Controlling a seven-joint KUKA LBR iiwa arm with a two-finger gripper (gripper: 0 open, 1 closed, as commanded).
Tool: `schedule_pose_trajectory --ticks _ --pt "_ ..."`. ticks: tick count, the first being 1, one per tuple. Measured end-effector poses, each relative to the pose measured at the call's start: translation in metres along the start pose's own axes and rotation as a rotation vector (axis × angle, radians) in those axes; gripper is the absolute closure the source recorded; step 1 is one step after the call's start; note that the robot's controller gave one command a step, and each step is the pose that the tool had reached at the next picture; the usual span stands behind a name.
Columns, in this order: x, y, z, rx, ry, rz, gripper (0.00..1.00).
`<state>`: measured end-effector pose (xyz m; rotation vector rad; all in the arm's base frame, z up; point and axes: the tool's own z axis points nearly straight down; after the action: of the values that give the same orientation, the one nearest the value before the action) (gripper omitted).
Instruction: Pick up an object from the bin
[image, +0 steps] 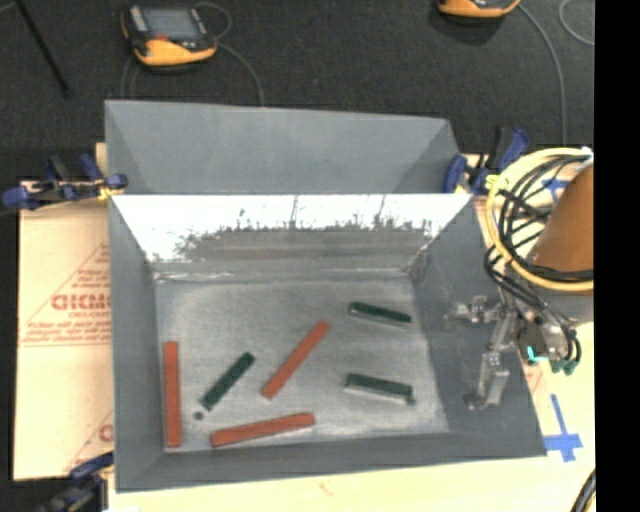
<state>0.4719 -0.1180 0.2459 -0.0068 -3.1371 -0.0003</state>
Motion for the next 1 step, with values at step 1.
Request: schedule_pose_trajectory --ticks 1 --pt "-0.0017 0.0005 -0.0042 0.002 -0.008 -0.004 0.00"
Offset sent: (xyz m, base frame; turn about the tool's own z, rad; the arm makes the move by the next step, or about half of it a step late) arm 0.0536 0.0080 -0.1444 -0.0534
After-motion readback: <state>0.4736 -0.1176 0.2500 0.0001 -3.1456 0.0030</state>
